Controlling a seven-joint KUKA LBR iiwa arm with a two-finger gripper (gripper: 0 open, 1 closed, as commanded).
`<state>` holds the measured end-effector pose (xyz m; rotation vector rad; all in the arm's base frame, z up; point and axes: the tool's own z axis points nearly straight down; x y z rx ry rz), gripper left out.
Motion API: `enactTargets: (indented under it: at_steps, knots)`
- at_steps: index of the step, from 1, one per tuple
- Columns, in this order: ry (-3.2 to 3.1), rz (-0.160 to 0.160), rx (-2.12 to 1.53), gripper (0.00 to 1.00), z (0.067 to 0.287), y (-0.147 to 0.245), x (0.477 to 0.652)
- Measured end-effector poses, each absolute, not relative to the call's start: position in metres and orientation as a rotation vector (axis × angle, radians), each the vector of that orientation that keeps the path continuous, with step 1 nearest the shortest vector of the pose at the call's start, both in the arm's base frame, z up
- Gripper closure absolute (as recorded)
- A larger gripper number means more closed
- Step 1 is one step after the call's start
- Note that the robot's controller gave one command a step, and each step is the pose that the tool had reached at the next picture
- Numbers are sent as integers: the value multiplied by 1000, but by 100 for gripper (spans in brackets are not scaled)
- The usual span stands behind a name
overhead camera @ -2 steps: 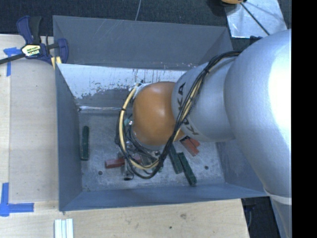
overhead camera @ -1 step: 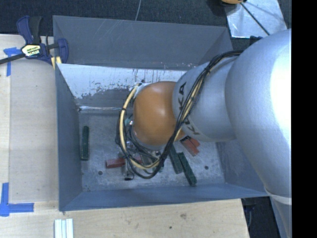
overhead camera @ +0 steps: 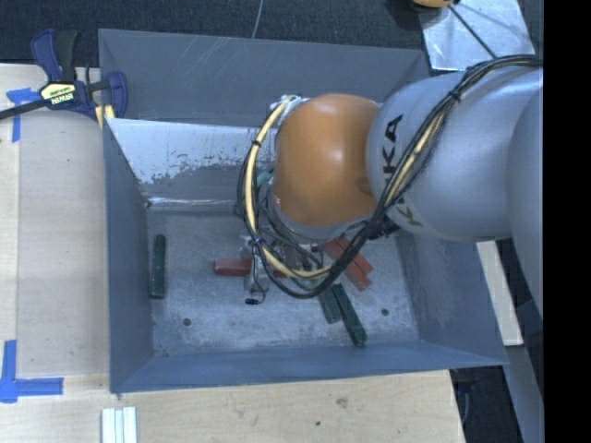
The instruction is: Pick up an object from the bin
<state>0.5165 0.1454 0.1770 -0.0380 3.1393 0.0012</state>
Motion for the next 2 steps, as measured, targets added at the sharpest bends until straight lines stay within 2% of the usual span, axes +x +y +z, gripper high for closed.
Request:
enactTargets:
  at_steps: [1,2]
  knots:
    - [3139,1,-37,100,177,145,516]
    - [3139,1,-34,100,233,145,499]
